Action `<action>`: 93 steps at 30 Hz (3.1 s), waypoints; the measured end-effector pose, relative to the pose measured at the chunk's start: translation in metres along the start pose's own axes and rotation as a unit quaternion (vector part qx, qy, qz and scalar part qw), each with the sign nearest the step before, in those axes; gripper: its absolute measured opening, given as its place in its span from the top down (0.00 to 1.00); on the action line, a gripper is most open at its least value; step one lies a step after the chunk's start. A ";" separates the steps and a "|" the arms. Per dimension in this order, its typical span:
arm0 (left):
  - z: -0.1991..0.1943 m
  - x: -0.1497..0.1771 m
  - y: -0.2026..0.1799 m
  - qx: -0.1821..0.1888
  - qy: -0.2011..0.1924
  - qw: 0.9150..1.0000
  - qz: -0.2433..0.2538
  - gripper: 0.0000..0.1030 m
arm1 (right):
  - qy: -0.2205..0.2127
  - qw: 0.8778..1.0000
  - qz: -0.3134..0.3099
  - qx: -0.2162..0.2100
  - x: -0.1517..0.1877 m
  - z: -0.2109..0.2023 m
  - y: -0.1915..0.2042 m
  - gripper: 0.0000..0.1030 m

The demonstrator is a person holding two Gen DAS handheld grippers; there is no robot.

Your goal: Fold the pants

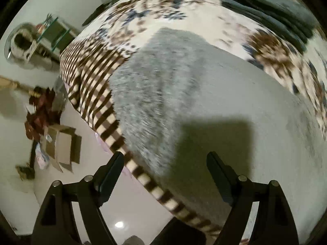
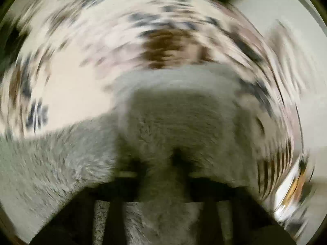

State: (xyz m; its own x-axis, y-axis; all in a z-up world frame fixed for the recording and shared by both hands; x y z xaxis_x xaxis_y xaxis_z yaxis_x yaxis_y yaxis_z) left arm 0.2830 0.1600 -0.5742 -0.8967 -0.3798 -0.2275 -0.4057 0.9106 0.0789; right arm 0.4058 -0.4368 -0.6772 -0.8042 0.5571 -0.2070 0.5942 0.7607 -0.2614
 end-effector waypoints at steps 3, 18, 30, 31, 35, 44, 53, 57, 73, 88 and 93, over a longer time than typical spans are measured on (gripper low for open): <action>-0.003 0.007 -0.017 0.013 0.016 1.000 0.011 0.20 | 0.002 0.987 0.149 -0.054 0.008 -0.018 -0.077 0.88; 0.007 0.032 -0.073 0.037 0.049 0.996 0.066 0.20 | 0.099 0.834 0.451 -0.303 0.133 0.035 -0.211 0.59; 0.012 0.023 -0.031 0.066 0.057 0.996 0.030 0.20 | 0.074 0.850 0.431 -0.296 0.110 0.006 -0.151 0.96; 0.013 0.021 -0.027 0.069 0.058 0.996 0.026 0.20 | 0.064 0.853 0.429 -0.290 0.115 -0.011 -0.154 0.96; 0.022 0.009 -0.006 0.083 0.064 0.995 0.003 0.20 | 0.090 0.889 0.388 -0.226 0.127 -0.008 -0.146 0.91; 0.034 -0.027 0.053 0.123 0.058 0.988 -0.067 0.20 | 0.122 0.898 0.343 -0.247 0.152 -0.027 -0.063 0.50; 0.059 -0.061 0.089 0.146 0.021 0.981 -0.124 0.92 | 0.194 0.908 0.277 -0.246 0.208 -0.030 0.067 0.52; 0.039 -0.076 0.086 0.163 -0.004 0.980 -0.109 0.94 | 0.171 0.923 0.257 -0.232 0.218 -0.041 0.096 0.95; 0.040 -0.083 0.105 0.174 0.000 0.981 -0.089 0.80 | 0.198 0.926 0.191 -0.257 0.238 -0.067 0.110 0.64; -0.010 0.024 -0.021 0.150 0.006 0.989 0.004 0.16 | 0.071 0.874 0.430 -0.214 0.162 0.002 -0.170 0.52; -0.022 0.077 -0.088 0.134 0.019 0.990 0.048 0.16 | 0.091 0.873 0.429 -0.216 0.139 0.048 -0.181 0.96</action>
State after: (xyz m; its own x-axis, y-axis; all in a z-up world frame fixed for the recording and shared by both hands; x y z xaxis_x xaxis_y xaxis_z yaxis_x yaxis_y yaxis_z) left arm 0.2454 0.0467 -0.5776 -0.9366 -0.2910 -0.1951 -0.2616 0.9513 -0.1629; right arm 0.1873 -0.5126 -0.7039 -0.0782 0.9969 0.0108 0.9501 0.0713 0.3036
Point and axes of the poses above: each gripper's, at about its wrist camera, not at the fingertips, and z roughly the way its jaws point, y to its left, x to its underside, the point moved 7 cm from there along z, roughly the way its jaws point, and after that the axes turned 9 degrees about x, right-handed, at the moved point
